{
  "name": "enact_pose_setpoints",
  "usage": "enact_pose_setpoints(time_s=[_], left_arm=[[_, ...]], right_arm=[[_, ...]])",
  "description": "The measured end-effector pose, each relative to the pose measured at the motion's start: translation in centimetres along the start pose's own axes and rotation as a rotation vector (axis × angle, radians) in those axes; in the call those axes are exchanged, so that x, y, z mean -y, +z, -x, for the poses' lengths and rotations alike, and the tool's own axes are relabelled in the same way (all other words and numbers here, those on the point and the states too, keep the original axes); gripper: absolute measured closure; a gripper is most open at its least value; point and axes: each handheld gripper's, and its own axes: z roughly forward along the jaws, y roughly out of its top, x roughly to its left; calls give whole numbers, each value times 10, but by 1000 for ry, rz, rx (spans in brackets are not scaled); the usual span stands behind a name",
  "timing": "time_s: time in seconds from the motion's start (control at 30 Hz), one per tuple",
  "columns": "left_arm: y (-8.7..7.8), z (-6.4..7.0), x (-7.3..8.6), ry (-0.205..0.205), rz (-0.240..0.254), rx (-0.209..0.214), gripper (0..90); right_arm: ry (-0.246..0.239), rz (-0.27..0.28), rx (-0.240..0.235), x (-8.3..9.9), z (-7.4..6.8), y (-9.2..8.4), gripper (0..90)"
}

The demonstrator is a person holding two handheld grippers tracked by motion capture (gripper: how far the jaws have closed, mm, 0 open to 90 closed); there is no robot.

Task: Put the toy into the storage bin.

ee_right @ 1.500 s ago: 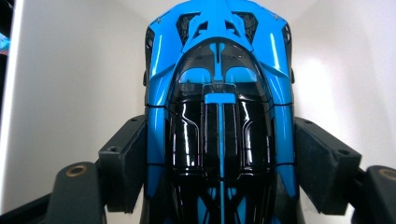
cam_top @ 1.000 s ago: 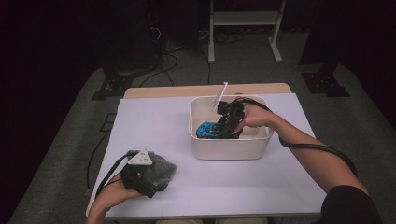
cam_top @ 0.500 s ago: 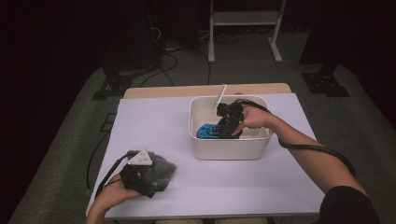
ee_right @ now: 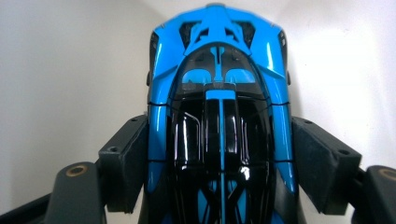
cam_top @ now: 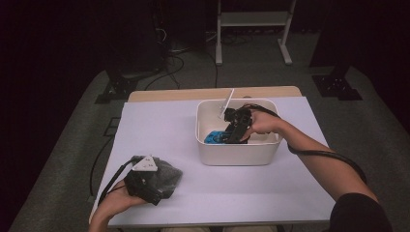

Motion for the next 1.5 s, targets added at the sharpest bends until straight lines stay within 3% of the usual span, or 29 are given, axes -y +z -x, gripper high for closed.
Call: enact_pose_setpoints(time_s=[0.17,0.8,1.07,1.23,1.5], left_arm=[[-1,0,0,1,1,0,18],[-1,0,1,4,-1,-1,18],[-1,0,1,4,-3,0,18],[0,0,1,4,-4,2,18],[-1,1,1,4,-2,0,18]], right_arm=[[-5,-17,15,0,1,2,268],[12,-10,-6,-1,3,7,266],[-5,-68,14,1,3,14,264],[18,-13,3,1,4,8,284],[27,15,5,-1,4,-1,281]])
